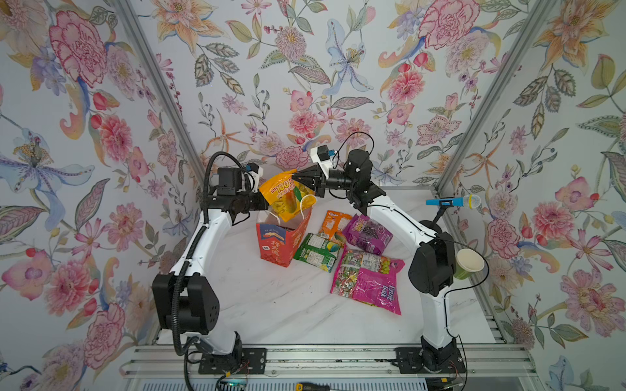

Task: Place the snacks into the paper bag
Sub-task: Place the snack in the paper bag.

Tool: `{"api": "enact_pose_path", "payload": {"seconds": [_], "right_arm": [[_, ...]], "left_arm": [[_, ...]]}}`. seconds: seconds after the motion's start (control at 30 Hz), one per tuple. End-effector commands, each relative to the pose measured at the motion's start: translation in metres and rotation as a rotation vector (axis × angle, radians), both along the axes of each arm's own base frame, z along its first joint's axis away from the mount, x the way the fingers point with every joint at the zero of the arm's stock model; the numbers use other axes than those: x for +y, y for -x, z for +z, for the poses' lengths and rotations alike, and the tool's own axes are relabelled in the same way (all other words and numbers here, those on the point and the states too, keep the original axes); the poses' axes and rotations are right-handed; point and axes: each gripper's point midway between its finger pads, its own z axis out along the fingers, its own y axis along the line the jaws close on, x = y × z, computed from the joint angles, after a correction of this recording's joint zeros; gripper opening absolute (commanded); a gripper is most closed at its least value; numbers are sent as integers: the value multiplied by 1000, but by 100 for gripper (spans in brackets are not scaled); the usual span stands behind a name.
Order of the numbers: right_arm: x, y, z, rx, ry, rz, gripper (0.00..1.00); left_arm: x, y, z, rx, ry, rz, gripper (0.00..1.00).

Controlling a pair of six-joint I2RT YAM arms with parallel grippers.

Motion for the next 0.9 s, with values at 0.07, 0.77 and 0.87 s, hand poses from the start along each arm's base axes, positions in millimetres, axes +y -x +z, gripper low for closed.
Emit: {"api": "enact_pose_path", "payload": {"seconds": [0.07,0.77,0.87], "right_arm": [[10,13,11,-49,-33,63,12],[-120,-42,13,232,197,-671,76],[-137,-39,-13,66,323,-925,80]], "left_arm": [[-4,-1,12,-33,33,-24,0],[9,-1,15,-47,30,7,0],[18,-1,11,-44,39,26,0]]}}
